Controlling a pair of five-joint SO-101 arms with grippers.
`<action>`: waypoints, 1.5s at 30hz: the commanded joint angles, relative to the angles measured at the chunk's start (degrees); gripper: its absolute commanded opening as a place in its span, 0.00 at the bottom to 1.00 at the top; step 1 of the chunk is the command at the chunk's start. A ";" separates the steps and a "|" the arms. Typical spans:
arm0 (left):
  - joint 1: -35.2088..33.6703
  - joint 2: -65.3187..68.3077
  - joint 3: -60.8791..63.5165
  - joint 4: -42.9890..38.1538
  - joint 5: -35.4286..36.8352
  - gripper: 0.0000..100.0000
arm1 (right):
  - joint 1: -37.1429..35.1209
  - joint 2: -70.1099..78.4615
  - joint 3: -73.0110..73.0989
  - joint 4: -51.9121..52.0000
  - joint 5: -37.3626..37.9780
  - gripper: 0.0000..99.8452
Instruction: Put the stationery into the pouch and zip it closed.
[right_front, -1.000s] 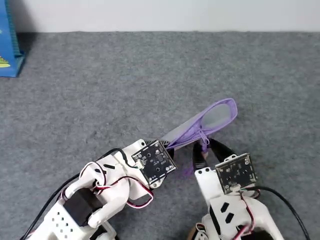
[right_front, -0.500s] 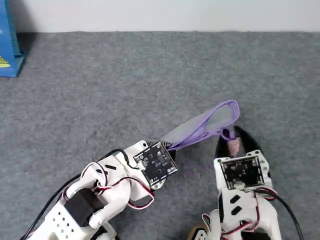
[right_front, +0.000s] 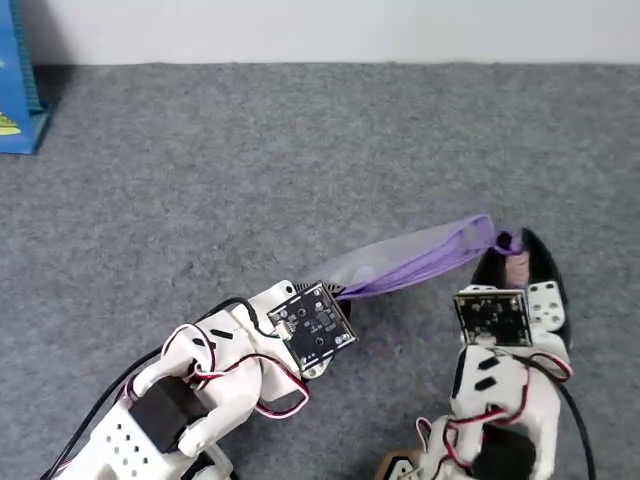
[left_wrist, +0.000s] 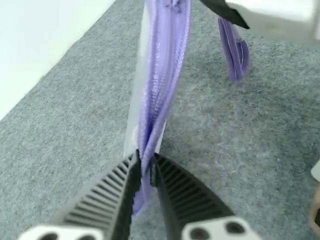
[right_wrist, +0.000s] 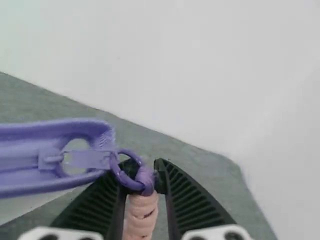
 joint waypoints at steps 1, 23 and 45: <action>-0.79 0.09 0.40 1.32 0.53 0.01 | 6.02 0.66 2.02 -6.11 1.93 0.01; 1.67 -3.69 -1.36 3.69 0.62 0.07 | -3.56 -0.04 -5.01 7.34 -4.66 0.01; 6.33 -25.85 11.21 -5.80 13.98 0.27 | -23.16 0.04 -11.78 16.04 -16.70 0.01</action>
